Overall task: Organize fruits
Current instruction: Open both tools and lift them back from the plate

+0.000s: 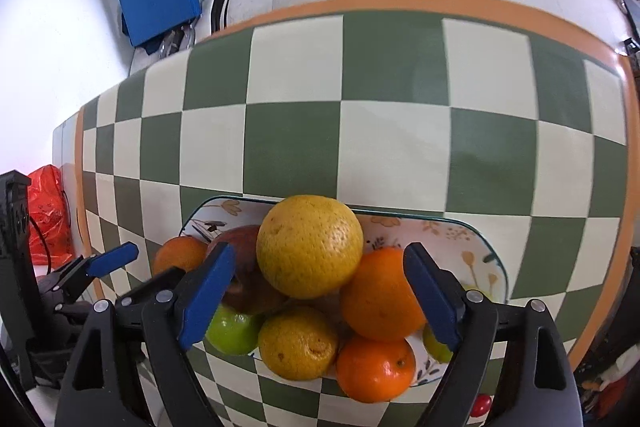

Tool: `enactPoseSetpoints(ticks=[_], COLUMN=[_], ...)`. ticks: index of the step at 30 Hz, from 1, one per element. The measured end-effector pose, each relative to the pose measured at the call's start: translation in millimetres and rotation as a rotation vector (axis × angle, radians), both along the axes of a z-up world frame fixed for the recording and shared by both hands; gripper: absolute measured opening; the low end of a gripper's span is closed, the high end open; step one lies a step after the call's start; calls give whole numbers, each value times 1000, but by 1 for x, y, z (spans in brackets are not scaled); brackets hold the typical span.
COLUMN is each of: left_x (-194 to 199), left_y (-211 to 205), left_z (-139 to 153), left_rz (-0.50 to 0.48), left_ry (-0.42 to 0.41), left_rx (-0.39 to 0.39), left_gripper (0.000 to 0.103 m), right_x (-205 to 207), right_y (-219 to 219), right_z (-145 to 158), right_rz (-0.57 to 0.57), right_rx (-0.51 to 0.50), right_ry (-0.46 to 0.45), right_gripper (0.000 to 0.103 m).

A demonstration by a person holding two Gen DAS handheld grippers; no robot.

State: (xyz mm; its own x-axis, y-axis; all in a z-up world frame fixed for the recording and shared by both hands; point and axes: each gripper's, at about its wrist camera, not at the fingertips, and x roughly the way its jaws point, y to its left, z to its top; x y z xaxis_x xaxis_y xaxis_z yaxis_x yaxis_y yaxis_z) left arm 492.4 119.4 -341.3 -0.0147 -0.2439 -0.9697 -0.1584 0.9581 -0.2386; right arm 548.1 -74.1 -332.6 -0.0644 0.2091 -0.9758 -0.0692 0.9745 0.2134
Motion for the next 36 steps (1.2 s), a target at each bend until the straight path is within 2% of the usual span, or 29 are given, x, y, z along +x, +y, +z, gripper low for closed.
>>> enactPoseSetpoints(ticks=[2,5,7,15,27,36], left_x=[-4,-14,-25,-68,-136,-184], left_y=[-1,-6,-12,-40,-67,-76], left_z=[11,31,40,75,138,190], left_rz=[-8,-19,-27,-60,-72,-60], left_ry=[-47,-124,-161,-260,-390,-466], left_rx=[43,118,148,249,260,221], left_gripper=[95,95,95,95,95,95], right_x=[-12,-32,-52,-122,-196,-246], right_y=[-4,-12,-19,-51,-69,-78], right_z=[17,36,49,76,136,202], right_rz=[5,8,7,-45,-114,-114], right_rx=[-27,-87,-140,-211,-189,-176], right_ry=[-57,-134,-191,-305,-430,-530], right_gripper=[88,97,97,98,98,98])
